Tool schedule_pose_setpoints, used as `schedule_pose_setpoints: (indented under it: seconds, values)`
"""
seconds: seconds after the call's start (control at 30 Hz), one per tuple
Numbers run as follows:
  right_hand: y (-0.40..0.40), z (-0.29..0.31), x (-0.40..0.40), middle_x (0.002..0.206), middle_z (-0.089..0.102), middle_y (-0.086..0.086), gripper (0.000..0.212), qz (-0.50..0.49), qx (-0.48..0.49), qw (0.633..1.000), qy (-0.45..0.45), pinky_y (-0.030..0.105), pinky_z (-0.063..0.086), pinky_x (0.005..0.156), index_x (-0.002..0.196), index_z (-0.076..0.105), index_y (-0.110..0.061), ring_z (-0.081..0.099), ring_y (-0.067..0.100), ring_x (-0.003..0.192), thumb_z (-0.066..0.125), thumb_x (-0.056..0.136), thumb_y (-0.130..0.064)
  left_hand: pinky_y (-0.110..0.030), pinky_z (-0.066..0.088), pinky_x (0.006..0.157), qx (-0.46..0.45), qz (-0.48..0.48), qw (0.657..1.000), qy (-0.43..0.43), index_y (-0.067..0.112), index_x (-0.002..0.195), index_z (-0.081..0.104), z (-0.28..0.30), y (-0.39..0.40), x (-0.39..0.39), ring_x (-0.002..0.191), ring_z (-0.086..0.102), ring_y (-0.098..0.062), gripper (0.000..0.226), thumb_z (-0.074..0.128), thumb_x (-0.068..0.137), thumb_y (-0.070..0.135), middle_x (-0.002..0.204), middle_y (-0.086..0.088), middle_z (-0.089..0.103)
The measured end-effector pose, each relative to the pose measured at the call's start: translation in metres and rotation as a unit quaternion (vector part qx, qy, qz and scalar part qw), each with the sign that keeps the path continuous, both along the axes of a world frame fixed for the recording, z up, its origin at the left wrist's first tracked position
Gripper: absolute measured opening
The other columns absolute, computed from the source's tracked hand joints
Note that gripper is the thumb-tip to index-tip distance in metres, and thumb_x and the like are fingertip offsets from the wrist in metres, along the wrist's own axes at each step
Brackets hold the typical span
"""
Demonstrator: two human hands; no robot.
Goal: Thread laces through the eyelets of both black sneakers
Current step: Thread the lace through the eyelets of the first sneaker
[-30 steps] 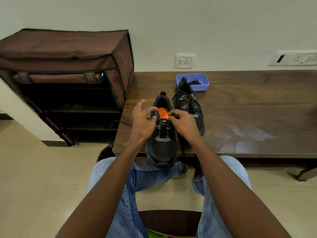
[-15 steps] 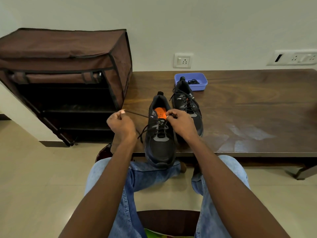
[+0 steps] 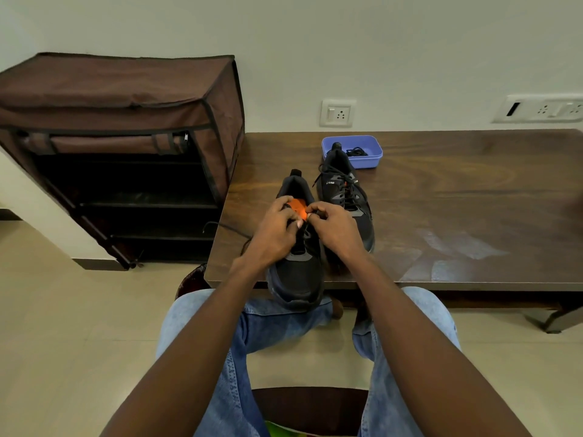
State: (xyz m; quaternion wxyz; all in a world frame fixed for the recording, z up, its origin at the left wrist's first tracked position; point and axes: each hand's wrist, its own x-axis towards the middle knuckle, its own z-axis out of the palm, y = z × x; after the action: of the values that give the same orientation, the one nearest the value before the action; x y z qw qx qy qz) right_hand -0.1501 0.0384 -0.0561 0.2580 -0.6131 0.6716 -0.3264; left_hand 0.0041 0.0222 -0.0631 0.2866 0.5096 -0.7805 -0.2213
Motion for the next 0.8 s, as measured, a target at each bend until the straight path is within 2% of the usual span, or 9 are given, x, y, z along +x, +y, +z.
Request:
schedule_pose_setpoints:
  seconds: [0.07, 0.1, 0.2, 0.27, 0.4, 0.5, 0.63, 0.73, 0.8]
  values:
    - [0.000, 0.000, 0.000, 0.091, 0.070, -0.006, 0.017, -0.001, 0.001, 1.000, -0.005, 0.034, 0.046, 0.081, 0.103, 0.071, -0.028, 0.063, 0.014, 0.089, 0.057, 0.096, -0.028, -0.005, 0.035, 0.096, -0.001, 0.064, 0.992, 0.107, 0.006, 0.104, 0.064, 0.002, 0.002, 0.004, 0.121, 0.050, -0.004, 0.011, 0.054, 0.100, 0.008, 0.140, -0.005, 0.049]
    - [0.000, 0.000, 0.000, 0.092, 0.070, -0.007, 0.017, -0.002, 0.005, 1.000, -0.010, 0.033, 0.046, 0.082, 0.104, 0.071, -0.028, 0.063, 0.013, 0.090, 0.057, 0.096, -0.028, -0.006, 0.044, 0.086, 0.024, 0.122, 0.973, 0.193, 0.007, 0.109, 0.060, 0.003, 0.002, 0.007, 0.109, 0.057, -0.002, 0.013, 0.051, 0.101, 0.010, 0.131, -0.003, 0.054]
    - [-0.001, -0.001, 0.000, 0.092, 0.071, -0.008, 0.017, -0.006, 0.010, 1.000, -0.014, 0.033, 0.048, 0.083, 0.105, 0.071, -0.030, 0.063, 0.012, 0.089, 0.057, 0.096, -0.029, -0.024, 0.059, 0.073, 0.110, 0.292, 0.842, 0.441, 0.006, 0.126, 0.052, 0.000, 0.000, 0.019, 0.095, 0.068, -0.013, 0.025, 0.045, 0.105, 0.016, 0.111, -0.006, 0.063]
    - [-0.002, -0.001, 0.001, 0.087, 0.070, -0.007, 0.016, -0.011, 0.011, 1.000, -0.011, 0.034, 0.049, 0.082, 0.102, 0.071, -0.030, 0.063, 0.013, 0.085, 0.056, 0.095, -0.030, -0.028, 0.058, 0.080, 0.093, 0.370, 0.821, 0.425, 0.008, 0.127, 0.051, -0.003, -0.003, 0.028, 0.099, 0.066, -0.013, 0.024, 0.044, 0.105, 0.015, 0.121, -0.009, 0.059]
    - [-0.002, -0.003, 0.001, 0.089, 0.070, -0.008, 0.017, -0.011, 0.012, 1.000, -0.005, 0.031, 0.046, 0.078, 0.105, 0.070, -0.032, 0.063, 0.011, 0.084, 0.056, 0.096, -0.032, -0.019, 0.044, 0.087, 0.015, 0.378, 0.885, 0.271, 0.008, 0.126, 0.051, 0.000, 0.003, 0.026, 0.110, 0.051, -0.014, 0.026, 0.047, 0.101, 0.007, 0.135, -0.006, 0.040]
    - [-0.003, -0.004, 0.002, 0.094, 0.070, -0.009, 0.020, -0.006, 0.014, 1.000, 0.000, 0.034, 0.050, 0.084, 0.112, 0.069, -0.033, 0.063, 0.010, 0.088, 0.055, 0.097, -0.033, -0.025, 0.043, 0.097, -0.015, 0.341, 0.918, 0.203, 0.012, 0.130, 0.050, 0.001, 0.004, 0.021, 0.123, 0.046, -0.015, 0.035, 0.056, 0.096, 0.007, 0.144, -0.008, 0.038]
    - [-0.002, -0.004, 0.003, 0.101, 0.071, -0.009, 0.025, 0.002, 0.008, 1.000, 0.020, 0.036, 0.052, 0.087, 0.118, 0.067, -0.034, 0.065, 0.012, 0.092, 0.057, 0.096, -0.038, -0.029, 0.052, 0.076, 0.090, 0.222, 0.958, 0.155, 0.024, 0.113, 0.054, 0.007, 0.004, 0.009, 0.089, 0.062, -0.011, 0.021, 0.061, 0.097, 0.035, 0.104, 0.001, 0.064]
    - [0.001, -0.003, 0.003, 0.105, 0.072, -0.008, 0.029, 0.013, -0.002, 0.999, 0.040, 0.029, 0.045, 0.082, 0.121, 0.066, -0.035, 0.064, 0.012, 0.093, 0.061, 0.093, -0.041, -0.037, 0.056, 0.076, 0.110, 0.205, 0.965, 0.119, 0.024, 0.111, 0.056, 0.006, 0.006, 0.003, 0.083, 0.064, -0.014, 0.023, 0.059, 0.097, 0.043, 0.089, 0.005, 0.065]
    - [0.001, -0.003, 0.003, 0.111, 0.071, -0.006, 0.033, 0.021, 0.008, 0.999, 0.042, 0.031, 0.048, 0.087, 0.127, 0.065, -0.035, 0.064, 0.013, 0.098, 0.059, 0.095, -0.037, -0.030, 0.051, 0.067, 0.115, 0.214, 0.963, 0.116, 0.023, 0.104, 0.058, 0.006, 0.004, 0.002, 0.079, 0.064, -0.014, 0.025, 0.061, 0.095, 0.046, 0.084, 0.007, 0.063]
